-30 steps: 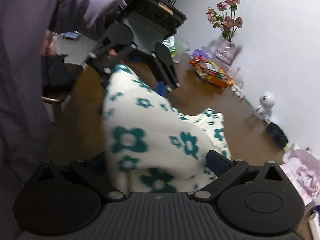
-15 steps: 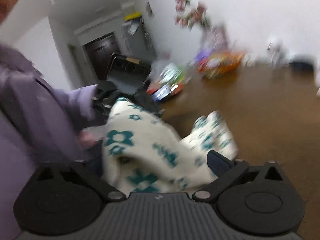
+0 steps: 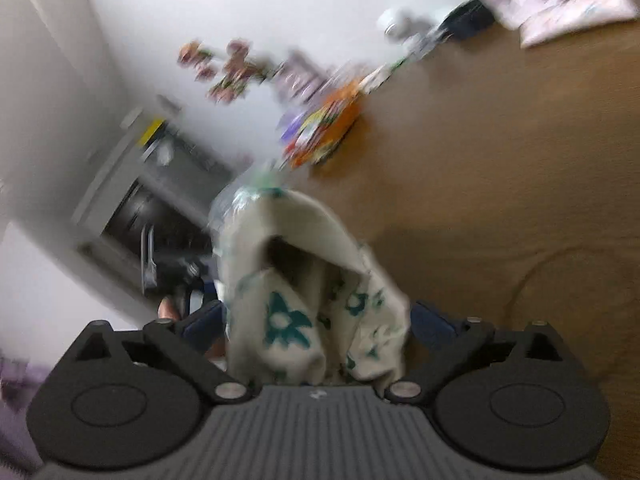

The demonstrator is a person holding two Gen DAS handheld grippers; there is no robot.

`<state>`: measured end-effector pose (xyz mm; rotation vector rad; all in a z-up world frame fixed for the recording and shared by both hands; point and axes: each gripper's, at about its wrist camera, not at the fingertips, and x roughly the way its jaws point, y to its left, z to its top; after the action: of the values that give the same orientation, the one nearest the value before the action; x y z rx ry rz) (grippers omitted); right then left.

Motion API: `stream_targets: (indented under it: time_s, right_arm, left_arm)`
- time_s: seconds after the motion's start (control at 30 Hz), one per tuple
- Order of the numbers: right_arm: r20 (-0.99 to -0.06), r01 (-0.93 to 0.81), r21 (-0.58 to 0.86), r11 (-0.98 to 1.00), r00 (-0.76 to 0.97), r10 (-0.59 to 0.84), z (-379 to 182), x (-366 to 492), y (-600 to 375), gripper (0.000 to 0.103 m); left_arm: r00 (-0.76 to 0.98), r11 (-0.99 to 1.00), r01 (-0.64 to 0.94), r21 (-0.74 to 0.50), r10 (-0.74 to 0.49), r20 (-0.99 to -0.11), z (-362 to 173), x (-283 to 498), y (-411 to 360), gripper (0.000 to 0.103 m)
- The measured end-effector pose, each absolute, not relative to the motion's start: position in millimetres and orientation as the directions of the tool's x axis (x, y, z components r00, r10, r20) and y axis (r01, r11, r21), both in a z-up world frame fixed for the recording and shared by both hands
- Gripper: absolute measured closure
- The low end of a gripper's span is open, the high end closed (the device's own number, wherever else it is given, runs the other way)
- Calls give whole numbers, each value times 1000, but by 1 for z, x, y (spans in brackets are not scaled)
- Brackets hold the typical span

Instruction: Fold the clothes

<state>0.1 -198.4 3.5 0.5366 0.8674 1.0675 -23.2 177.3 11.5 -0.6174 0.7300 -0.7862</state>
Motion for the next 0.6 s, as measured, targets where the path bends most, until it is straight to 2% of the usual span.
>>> stream_targets:
  time_s: [0.03, 0.07, 0.13, 0.2, 0.23, 0.27, 0.3, 0.33, 0.43, 0.47, 0.5, 0.53, 0.6]
  right_arm:
    - [-350, -522, 735, 433, 255, 901, 4, -3, -200, 19]
    - [-352, -516, 724, 458, 295, 888, 4, -6, -202, 40]
    - [-379, -490, 696, 525, 370, 848, 3, -11, -203, 62]
    - [-422, -461, 635, 619, 464, 779, 2, -19, -195, 62]
    - [-446, -464, 592, 659, 493, 747, 2, -22, -190, 60]
    - [-467, -463, 548, 697, 522, 714, 3, -25, -185, 49]
    - [-482, -456, 505, 732, 554, 678, 7, -29, -184, 47]
    - [-464, -480, 475, 738, 576, 673, 14, -35, -185, 46]
    - [-405, -561, 366, 742, 622, 670, 35, -54, -190, 22]
    - [-385, -599, 319, 735, 626, 678, 43, -62, -191, 18]
    - [-370, -652, 248, 716, 619, 693, 49, -76, -192, 14]
    - [-371, -693, 164, 702, 616, 695, 52, -88, -188, 5]
    - [-391, -757, -59, 650, 617, 683, 55, -110, -166, 1]
  left_arm:
    - [532, 603, 377, -703, -762, -369, 10, -24, 175, 38]
    - [561, 640, 361, -678, -730, -390, 10, -24, 172, 38]
    - [602, 702, 354, -618, -676, -424, 9, -23, 164, 38]
    - [643, 760, 342, -553, -619, -452, 9, -22, 156, 37]
    - [660, 784, 332, -525, -591, -465, 8, -20, 151, 35]
    - [676, 804, 327, -497, -567, -472, 9, -20, 149, 33]
    - [694, 821, 329, -466, -545, -470, 12, -23, 148, 32]
    - [712, 838, 331, -434, -523, -468, 15, -26, 148, 31]
    - [765, 890, 318, -328, -445, -465, 26, -42, 146, 29]
    - [774, 896, 327, -299, -436, -459, 31, -46, 144, 28]
    - [773, 892, 354, -281, -448, -449, 37, -47, 138, 27]
    - [771, 887, 380, -262, -461, -439, 43, -48, 133, 23]
    - [767, 874, 432, -223, -486, -420, 55, -51, 122, 19]
